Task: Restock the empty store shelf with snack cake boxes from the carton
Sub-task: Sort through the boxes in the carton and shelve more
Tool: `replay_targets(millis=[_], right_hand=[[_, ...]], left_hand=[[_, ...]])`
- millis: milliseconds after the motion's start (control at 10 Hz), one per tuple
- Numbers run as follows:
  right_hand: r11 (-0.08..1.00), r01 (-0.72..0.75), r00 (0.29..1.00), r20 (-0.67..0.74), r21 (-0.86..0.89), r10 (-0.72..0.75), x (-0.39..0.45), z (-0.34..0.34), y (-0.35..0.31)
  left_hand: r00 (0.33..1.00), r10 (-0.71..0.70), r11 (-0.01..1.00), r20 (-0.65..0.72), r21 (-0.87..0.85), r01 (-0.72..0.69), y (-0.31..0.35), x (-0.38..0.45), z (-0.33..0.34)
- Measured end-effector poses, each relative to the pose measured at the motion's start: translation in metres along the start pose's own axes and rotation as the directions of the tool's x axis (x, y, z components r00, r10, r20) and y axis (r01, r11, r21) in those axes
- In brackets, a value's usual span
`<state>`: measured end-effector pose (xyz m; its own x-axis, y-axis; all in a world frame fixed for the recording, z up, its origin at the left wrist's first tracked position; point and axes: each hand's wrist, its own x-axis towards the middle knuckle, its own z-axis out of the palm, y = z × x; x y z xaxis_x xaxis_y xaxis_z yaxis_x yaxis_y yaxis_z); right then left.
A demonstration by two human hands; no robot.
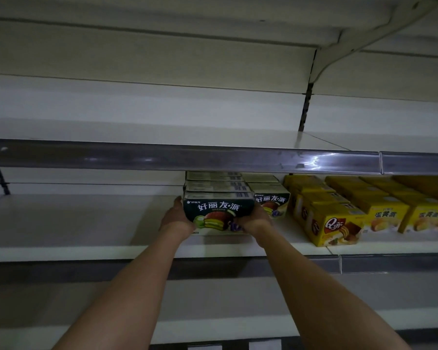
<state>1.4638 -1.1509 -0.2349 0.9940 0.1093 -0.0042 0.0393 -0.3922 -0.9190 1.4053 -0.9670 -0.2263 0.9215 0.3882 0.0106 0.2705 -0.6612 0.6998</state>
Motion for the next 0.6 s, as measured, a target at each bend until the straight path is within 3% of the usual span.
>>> replay_targets(millis=[200,300,500,600], right_hand=[[0.999,-0.013,0.999,-0.038,0.037,0.015,0.000,0.004,0.003],[0.998,-0.054,0.996,-0.072,0.023,0.055,-0.011,0.002,0.000],[0.986,-0.101,0.995,-0.038,-0.132,0.097,-0.041,-0.009,-0.009],[0.970,-0.084,0.996,-0.038,-0.227,0.077,-0.052,-0.019,-0.008]], left_hand=[[1.000,-0.030,0.999,-0.011,-0.036,0.029,0.000,-0.006,0.003],[0.995,-0.098,0.983,-0.016,-0.156,0.095,-0.001,-0.011,0.001],[0.988,-0.152,0.950,-0.023,-0.280,0.140,-0.006,-0.038,-0.007],[0.991,-0.116,0.976,-0.074,-0.195,0.099,-0.004,-0.051,-0.011]])
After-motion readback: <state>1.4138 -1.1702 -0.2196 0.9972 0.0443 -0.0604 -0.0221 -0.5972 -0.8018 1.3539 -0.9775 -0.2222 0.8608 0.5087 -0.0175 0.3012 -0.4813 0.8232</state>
